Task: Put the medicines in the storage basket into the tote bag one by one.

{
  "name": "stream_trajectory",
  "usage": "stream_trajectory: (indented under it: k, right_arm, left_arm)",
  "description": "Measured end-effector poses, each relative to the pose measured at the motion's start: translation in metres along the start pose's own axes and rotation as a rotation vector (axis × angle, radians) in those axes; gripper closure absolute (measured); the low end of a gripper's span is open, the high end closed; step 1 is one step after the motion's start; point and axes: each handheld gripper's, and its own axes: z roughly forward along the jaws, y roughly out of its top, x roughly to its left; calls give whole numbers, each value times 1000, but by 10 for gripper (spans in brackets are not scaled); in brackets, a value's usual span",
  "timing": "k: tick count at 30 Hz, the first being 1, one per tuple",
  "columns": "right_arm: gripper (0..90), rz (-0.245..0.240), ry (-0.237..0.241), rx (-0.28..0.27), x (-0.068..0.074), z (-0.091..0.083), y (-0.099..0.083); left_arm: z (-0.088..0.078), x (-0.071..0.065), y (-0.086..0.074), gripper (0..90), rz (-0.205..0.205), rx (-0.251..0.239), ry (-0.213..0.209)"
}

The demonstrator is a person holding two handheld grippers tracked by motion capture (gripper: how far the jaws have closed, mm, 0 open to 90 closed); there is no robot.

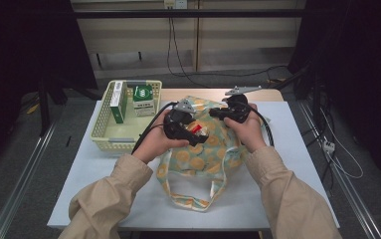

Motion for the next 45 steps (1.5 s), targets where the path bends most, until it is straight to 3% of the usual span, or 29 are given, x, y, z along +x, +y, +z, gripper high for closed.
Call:
stream_trajectory:
  k: [6,11,16,19,21,22,24,25,28,37,38,39,40,41,42,43,44,45]
  right_arm:
    - [899,-1,6,1,1,-1,-1]
    - [899,-2,8,8,1,0,-3]
    - [899,9,-5,16,-3,2,-6]
    - [899,17,-18,25,-7,5,-8]
    - [899,27,-31,29,-9,8,-8]
    - [899,37,-40,30,-11,10,-9]
    - [899,66,-49,22,-14,14,-10]
    - [899,76,-55,21,-15,15,-11]
    - [899,85,-54,21,-16,17,-14]
    - [899,78,-43,18,-13,11,-19]
    - [899,74,-44,21,-12,11,-19]
    - [899,73,-44,25,-11,10,-20]
    - [899,70,-42,25,-10,9,-21]
    - [899,66,-42,29,-9,8,-22]
    - [899,64,-42,30,-9,7,-22]
    - [899,63,-39,31,-8,6,-23]
    - [899,61,-38,33,-8,6,-23]
    - [899,60,-39,33,-8,5,-23]
  left_arm:
    - [20,-3,-7,204,-15,-1,-36]
    - [39,2,-12,204,-17,23,-10]
    - [59,19,-16,204,-62,32,25]
    - [70,38,-9,204,-79,12,74]
    - [78,51,-3,202,-119,-14,119]
    - [82,58,-2,197,-138,-30,116]
    - [87,64,0,168,-182,-24,146]
    - [87,65,0,154,-198,-19,148]
    - [83,60,0,118,-178,37,173]
    - [52,38,-9,105,-132,22,90]
    - [49,36,-9,105,-122,32,102]
    - [46,35,-9,105,-109,36,82]
    - [43,31,-9,108,-105,39,111]
    - [40,31,-9,109,-102,41,92]
    - [37,29,-8,110,-99,42,104]
    - [34,30,-8,110,-91,34,69]
    - [30,27,-8,111,-82,43,105]
    - [27,28,-9,111,-91,23,67]
